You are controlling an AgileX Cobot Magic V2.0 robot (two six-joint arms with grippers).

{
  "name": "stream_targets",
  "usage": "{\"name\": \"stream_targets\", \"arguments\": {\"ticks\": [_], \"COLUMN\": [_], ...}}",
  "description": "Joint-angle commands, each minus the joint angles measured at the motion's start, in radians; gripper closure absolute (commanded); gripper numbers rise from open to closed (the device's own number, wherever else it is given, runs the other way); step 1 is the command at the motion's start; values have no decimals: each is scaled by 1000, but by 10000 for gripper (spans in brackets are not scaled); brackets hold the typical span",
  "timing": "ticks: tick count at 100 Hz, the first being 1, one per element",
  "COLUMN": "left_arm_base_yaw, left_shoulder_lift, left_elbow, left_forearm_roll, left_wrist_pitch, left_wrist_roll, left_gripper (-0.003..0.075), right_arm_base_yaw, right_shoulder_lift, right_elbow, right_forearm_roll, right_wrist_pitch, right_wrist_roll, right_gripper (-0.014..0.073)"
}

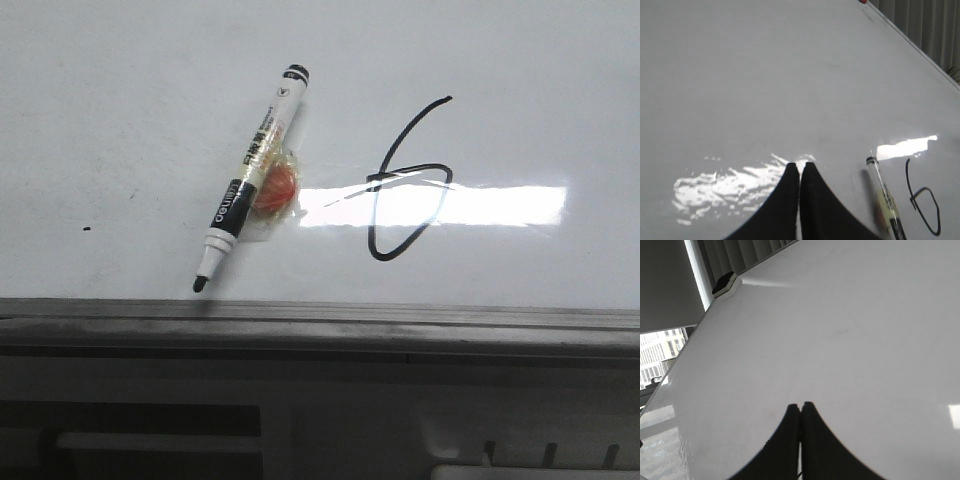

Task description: Write number 6 on whiteboard

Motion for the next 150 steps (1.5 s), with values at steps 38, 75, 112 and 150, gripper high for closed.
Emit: {"name": "stream_targets", "arguments": {"ticks": [38, 75, 112, 150], "left_arm_base_yaw": [507, 552, 552, 552], "left_shoulder_lift": [-342, -346, -346, -346], "left_elbow": [44, 44, 44, 44], "left_forearm_roll": [378, 376, 376, 376], "left_wrist_pitch": [732, 837, 834, 834], "left_wrist_roll": [-331, -331, -331, -331], "left_gripper": [739, 739, 739, 739], "right_arm_base_yaw": [0, 0, 0, 0], "right_shoulder_lift": [10, 10, 10, 10], "right_elbow": [-22, -22, -22, -22], "right_forearm_roll": [-24, -24, -24, -24], "right_wrist_pitch": [23, 13, 13, 12], "right_wrist_roll": [-12, -12, -12, -12], "right_gripper": [659, 659, 659, 659]}}
